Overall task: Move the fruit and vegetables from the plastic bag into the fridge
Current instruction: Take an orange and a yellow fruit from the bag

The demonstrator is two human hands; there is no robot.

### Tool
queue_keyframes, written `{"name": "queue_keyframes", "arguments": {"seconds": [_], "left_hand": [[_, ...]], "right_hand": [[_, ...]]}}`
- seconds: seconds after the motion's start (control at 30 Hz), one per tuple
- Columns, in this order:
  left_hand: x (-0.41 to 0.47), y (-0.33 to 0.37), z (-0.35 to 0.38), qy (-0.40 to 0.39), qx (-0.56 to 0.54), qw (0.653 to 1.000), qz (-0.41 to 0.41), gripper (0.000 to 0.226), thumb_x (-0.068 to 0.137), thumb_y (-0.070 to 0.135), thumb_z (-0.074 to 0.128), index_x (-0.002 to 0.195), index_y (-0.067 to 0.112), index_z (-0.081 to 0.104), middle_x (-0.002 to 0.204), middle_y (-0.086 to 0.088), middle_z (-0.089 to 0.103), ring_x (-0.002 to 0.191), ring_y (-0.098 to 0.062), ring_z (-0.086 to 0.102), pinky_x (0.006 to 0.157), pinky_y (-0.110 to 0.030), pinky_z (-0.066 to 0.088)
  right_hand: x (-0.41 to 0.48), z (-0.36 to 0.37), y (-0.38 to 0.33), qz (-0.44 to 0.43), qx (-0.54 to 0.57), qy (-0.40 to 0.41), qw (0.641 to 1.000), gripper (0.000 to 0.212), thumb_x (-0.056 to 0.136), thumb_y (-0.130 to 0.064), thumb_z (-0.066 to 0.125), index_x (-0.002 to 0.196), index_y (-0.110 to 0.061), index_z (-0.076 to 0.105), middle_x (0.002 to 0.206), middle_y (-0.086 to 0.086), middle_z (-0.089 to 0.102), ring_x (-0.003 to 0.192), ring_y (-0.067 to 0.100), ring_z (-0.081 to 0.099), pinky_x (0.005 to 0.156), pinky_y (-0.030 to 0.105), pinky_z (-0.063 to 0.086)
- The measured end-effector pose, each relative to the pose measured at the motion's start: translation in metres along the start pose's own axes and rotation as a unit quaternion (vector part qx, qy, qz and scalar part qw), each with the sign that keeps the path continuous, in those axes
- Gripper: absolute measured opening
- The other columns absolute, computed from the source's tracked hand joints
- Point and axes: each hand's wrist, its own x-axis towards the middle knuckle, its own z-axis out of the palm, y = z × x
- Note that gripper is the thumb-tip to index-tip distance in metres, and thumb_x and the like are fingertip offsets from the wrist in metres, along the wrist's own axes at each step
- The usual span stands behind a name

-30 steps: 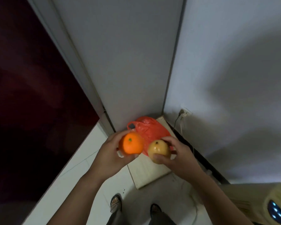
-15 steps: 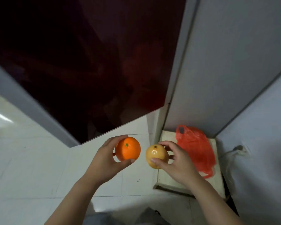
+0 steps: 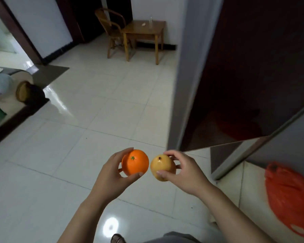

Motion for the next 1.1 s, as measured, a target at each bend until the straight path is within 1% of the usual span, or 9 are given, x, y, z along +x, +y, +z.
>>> {"name": "queue_keyframes", "arguments": {"seconds": [0.07,0.17,0.23,0.43,0.53,0.73,0.83,0.93,1.1], "left_hand": [[0.011,-0.024,-0.038,0.008,0.01,1.0,0.003,0.071,0.065,0.033,0.081,0.124,0.042,0.042,0.122,0.018,0.044,0.11,-0.007,0.046,0.077,-0.012,0.043],[0.029,-0.056,-0.091,0.011,0.026,1.0,0.001,0.072,0.066,0.033,0.081,0.126,0.041,0.041,0.121,0.017,0.042,0.109,-0.008,0.045,0.082,-0.021,0.045],[0.04,-0.074,-0.121,0.015,0.036,0.999,-0.005,0.073,0.067,0.033,0.08,0.128,0.039,0.041,0.121,0.017,0.041,0.109,-0.008,0.043,0.081,-0.022,0.044],[0.079,-0.108,-0.167,0.007,0.003,1.0,-0.009,0.072,0.067,0.031,0.08,0.127,0.039,0.041,0.122,0.017,0.04,0.109,-0.006,0.042,0.072,-0.007,0.037],[0.111,-0.119,-0.175,-0.014,0.006,1.0,-0.005,0.073,0.067,0.033,0.08,0.128,0.039,0.04,0.123,0.018,0.038,0.11,-0.006,0.041,0.071,-0.005,0.036],[0.213,-0.125,-0.166,-0.054,0.005,0.998,0.029,0.073,0.066,0.036,0.08,0.126,0.044,0.038,0.124,0.02,0.038,0.11,-0.005,0.041,0.073,-0.006,0.038],[0.276,-0.122,-0.16,-0.055,-0.01,0.998,0.027,0.073,0.066,0.034,0.08,0.127,0.041,0.04,0.123,0.019,0.04,0.11,-0.005,0.043,0.072,-0.006,0.039],[0.333,-0.123,-0.165,-0.048,-0.013,0.999,0.012,0.072,0.066,0.032,0.081,0.127,0.039,0.042,0.123,0.017,0.042,0.109,-0.007,0.044,0.073,-0.008,0.04],[0.417,-0.129,-0.169,-0.053,-0.016,0.998,0.014,0.07,0.066,0.031,0.08,0.122,0.044,0.041,0.12,0.019,0.043,0.108,-0.007,0.046,0.071,-0.007,0.041]], "right_hand": [[0.025,0.037,-0.024,-0.001,0.011,0.014,1.0,0.043,0.065,-0.039,0.078,0.102,-0.038,0.055,0.106,-0.024,0.056,0.1,-0.005,0.051,0.082,0.025,0.05],[0.063,0.084,-0.057,0.001,0.022,0.017,1.0,0.041,0.066,-0.038,0.078,0.101,-0.038,0.055,0.107,-0.023,0.057,0.1,-0.004,0.052,0.082,0.027,0.051],[0.084,0.107,-0.072,0.002,0.035,0.024,0.999,0.041,0.066,-0.038,0.078,0.1,-0.039,0.055,0.108,-0.02,0.058,0.102,-0.001,0.054,0.081,0.028,0.052],[0.13,0.144,-0.089,0.02,0.03,0.021,0.999,0.045,0.067,-0.038,0.078,0.105,-0.038,0.055,0.113,-0.017,0.057,0.106,0.001,0.053,0.082,0.026,0.051],[0.156,0.146,-0.087,0.031,0.03,0.026,0.999,0.044,0.068,-0.037,0.079,0.105,-0.038,0.055,0.114,-0.017,0.057,0.106,0.0,0.053,0.081,0.023,0.05],[0.245,0.125,-0.074,0.042,0.025,0.055,0.997,0.042,0.069,-0.036,0.078,0.104,-0.037,0.056,0.113,-0.015,0.057,0.104,0.002,0.054,0.08,0.025,0.052],[0.311,0.109,-0.073,0.027,0.019,0.076,0.997,0.043,0.069,-0.036,0.077,0.106,-0.035,0.055,0.112,-0.015,0.057,0.104,0.0,0.053,0.08,0.023,0.05],[0.374,0.098,-0.075,0.02,0.004,0.069,0.997,0.046,0.068,-0.038,0.077,0.108,-0.033,0.055,0.112,-0.015,0.056,0.103,0.001,0.051,0.083,0.024,0.048],[0.448,0.077,-0.065,0.032,0.0,0.072,0.997,0.05,0.069,-0.037,0.077,0.113,-0.03,0.054,0.115,-0.014,0.055,0.103,0.001,0.05,0.082,0.018,0.044]]}}
